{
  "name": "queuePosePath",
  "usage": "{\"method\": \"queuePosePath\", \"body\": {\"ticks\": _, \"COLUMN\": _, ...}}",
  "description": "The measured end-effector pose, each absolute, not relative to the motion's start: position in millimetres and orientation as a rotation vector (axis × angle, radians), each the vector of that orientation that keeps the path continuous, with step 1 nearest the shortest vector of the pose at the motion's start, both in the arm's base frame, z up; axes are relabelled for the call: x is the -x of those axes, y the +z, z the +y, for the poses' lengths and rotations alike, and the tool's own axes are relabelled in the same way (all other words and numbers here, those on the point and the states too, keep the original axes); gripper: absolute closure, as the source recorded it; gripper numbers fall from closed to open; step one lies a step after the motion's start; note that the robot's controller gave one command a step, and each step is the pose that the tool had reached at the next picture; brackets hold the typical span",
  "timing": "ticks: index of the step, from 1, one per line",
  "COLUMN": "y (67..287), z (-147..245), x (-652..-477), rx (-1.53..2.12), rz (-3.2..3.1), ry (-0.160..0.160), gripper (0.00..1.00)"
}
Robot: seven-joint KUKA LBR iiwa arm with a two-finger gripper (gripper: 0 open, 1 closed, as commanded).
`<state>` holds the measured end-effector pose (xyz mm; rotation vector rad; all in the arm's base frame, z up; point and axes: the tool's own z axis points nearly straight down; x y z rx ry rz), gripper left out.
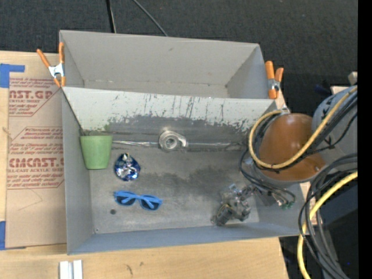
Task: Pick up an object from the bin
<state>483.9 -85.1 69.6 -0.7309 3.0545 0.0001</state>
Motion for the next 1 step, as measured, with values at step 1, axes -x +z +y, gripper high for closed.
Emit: {"method": "queuePosePath", "body": {"ticks": 1, "y": 204.6, "z": -70.9, "x": -496.3, "rx": 0.693, "rz": 3.055, "ry": -0.004, "gripper": 1.0}}
